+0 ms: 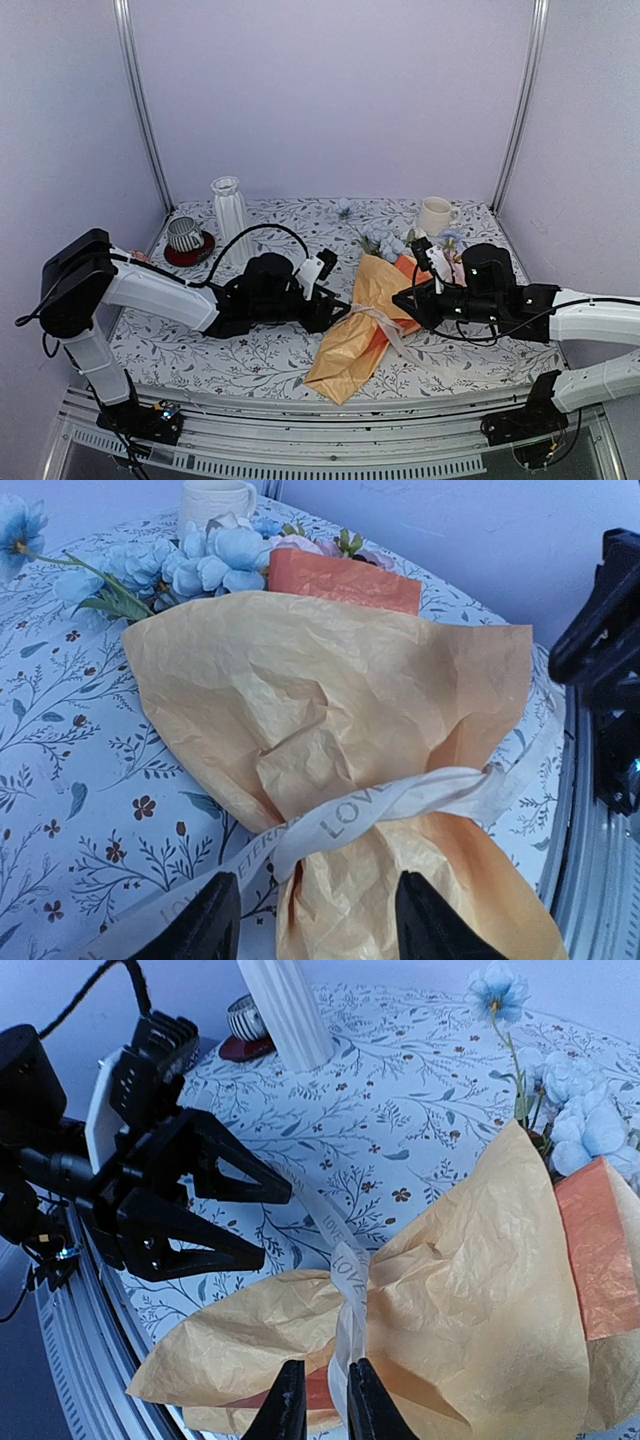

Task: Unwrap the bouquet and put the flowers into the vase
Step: Untie the half-tied ribbon from the folded wrapping paper.

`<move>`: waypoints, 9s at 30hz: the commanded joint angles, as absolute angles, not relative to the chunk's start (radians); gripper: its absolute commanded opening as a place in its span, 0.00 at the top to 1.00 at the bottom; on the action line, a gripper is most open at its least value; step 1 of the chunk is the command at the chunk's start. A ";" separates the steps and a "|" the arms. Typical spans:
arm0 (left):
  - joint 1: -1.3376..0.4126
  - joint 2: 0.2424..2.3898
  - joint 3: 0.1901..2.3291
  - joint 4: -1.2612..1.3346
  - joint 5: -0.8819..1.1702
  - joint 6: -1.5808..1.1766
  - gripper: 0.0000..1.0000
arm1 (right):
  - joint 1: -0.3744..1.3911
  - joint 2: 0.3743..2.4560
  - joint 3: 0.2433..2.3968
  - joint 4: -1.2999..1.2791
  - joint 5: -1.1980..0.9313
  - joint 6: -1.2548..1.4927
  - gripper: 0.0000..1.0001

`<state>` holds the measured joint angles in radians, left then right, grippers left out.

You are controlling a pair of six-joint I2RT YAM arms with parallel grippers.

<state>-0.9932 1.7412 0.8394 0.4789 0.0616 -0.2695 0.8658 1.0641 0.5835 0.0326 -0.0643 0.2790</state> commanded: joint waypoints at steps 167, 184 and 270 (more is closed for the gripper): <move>-1.026 1.779 0.971 0.335 -0.036 -0.219 0.62 | 0.870 1.312 0.752 -0.138 -0.080 0.322 0.82; -1.026 1.830 1.015 0.291 -0.003 -0.198 0.58 | 0.871 1.425 0.799 -0.174 -0.143 0.274 0.77; -1.066 1.911 1.180 0.162 -0.122 -0.162 0.93 | 0.880 1.210 0.656 -0.193 -0.041 0.312 0.96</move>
